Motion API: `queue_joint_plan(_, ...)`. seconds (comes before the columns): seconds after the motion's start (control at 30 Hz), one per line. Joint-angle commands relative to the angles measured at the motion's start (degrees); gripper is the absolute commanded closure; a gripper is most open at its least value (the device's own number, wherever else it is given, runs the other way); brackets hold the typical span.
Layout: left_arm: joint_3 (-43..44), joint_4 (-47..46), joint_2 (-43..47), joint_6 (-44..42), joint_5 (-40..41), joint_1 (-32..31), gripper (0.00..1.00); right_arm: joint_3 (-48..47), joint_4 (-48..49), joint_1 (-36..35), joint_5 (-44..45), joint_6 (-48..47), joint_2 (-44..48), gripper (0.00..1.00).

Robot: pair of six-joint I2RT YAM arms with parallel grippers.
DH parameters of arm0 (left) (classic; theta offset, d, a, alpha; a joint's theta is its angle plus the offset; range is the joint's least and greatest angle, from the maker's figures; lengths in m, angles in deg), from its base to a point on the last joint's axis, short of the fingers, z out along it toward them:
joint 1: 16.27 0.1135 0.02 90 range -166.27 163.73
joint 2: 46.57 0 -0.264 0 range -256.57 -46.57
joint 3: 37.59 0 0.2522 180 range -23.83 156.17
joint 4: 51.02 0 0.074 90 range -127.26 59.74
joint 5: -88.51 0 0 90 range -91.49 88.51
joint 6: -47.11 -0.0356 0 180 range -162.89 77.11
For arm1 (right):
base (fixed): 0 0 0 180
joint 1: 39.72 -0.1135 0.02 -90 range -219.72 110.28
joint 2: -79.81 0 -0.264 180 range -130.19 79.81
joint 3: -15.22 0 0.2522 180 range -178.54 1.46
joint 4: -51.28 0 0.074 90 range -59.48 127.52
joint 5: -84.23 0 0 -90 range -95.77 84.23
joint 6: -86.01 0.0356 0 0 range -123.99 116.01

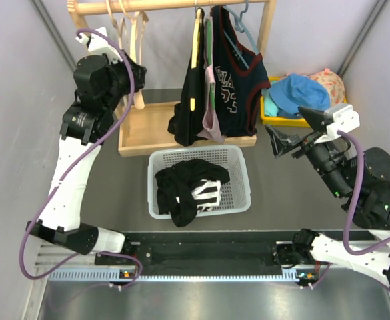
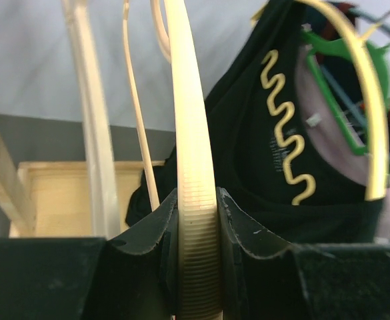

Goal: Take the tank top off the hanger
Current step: Place the hanger at the clothesline.

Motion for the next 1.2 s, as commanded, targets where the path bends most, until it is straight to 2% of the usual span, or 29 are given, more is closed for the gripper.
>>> queue_joint_plan(0.0, -2.6, -1.4, 1.0, -0.5, 1.8, 2.3, 1.0, 0.0, 0.4, 0.2, -0.6, 0.1, 0.6, 0.07)
queue_joint_plan(0.13, -6.2, -1.2, 2.7, -0.7, 2.1, 3.1, 1.0, -0.2, 0.3, 0.2, -0.6, -0.1, 0.7, 0.07)
queue_joint_plan(0.47, -7.7, -0.8, 5.1, -2.9, 3.5, 4.4, 1.0, 0.4, -0.2, 0.3, -1.0, 0.0, 0.5, 0.07)
queue_joint_plan(0.83, -7.3, 2.5, 7.6, -2.6, 2.9, 12.2, 1.0, 0.0, -1.1, 0.2, -0.2, -0.6, 1.7, 0.07)
queue_joint_plan(1.17, -7.7, -0.2, 8.1, -2.9, -3.6, 13.1, 0.99, -0.6, -2.0, 0.2, -0.5, -0.3, 1.2, 0.07)
